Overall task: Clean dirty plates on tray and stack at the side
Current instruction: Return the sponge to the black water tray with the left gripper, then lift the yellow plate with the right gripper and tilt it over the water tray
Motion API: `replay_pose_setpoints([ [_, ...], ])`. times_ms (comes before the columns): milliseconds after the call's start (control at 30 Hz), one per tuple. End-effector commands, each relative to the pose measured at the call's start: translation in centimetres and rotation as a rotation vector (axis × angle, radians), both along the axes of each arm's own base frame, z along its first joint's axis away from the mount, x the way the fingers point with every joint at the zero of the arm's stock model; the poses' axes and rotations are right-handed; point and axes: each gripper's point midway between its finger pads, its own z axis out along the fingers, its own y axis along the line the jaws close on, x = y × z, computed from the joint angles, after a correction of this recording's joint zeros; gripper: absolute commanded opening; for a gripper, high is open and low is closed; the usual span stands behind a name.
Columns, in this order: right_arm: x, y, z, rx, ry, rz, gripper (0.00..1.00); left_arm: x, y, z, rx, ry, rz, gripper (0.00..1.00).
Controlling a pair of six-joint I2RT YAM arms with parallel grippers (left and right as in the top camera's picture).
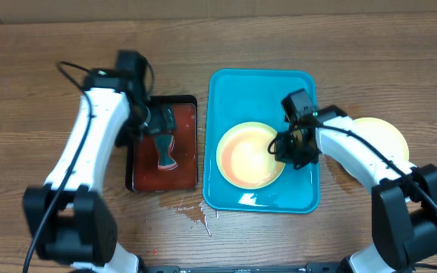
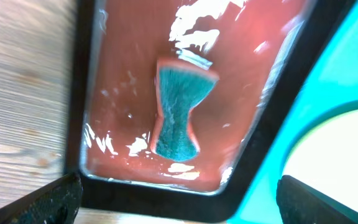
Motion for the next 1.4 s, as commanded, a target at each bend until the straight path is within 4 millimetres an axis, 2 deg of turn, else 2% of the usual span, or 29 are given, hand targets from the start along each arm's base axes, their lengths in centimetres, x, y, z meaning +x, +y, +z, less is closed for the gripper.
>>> replay_pose_setpoints([
  [0, 3.6, 1.4, 7.0, -0.064, -0.224, 0.154, 0.04, 1.5, 1.8, 7.3, -0.008, -0.201, 0.021, 1.00],
  [133, 5.1, 3.9, 11.8, -0.115, -0.355, 0.285, 0.04, 1.5, 3.8, 12.4, -0.004, -0.314, 0.078, 1.00],
  [267, 6.0, 9.0, 14.7, -0.063, -0.518, 0.426, 0.04, 0.5, 3.9, 15.2, -0.045, -0.368, 0.093, 1.00],
  [433, 6.9, 13.5, 15.7, -0.085, -0.670, 0.470, 0.04, -0.9, 4.0, 16.1, -0.034, -0.375, 0.094, 1.00],
  [600, 7.1, 16.0, 14.7, -0.132, -0.731, 0.382, 0.04, -1.5, 5.6, 15.8, 0.062, -0.353, 0.111, 1.00],
  [700, 7.0, 16.5, 14.1, -0.191, -0.759, 0.342, 0.04, -1.5, 5.8, 15.8, 0.071, -0.351, 0.113, 1.00],
  [767, 6.9, 16.4, 14.3, -0.236, -0.792, 0.303, 0.04, -1.5, 5.6, 15.8, 0.063, -0.349, 0.112, 1.00],
  [967, 5.8, 16.8, 16.2, -0.365, -0.912, 0.286, 0.04, -1.5, 5.6, 15.8, 0.060, -0.351, 0.111, 1.00],
  [1367, 1.9, 18.4, 20.2, -0.551, -1.134, 0.283, 0.04, -1.5, 5.6, 15.8, 0.060, -0.351, 0.111, 1.00],
])
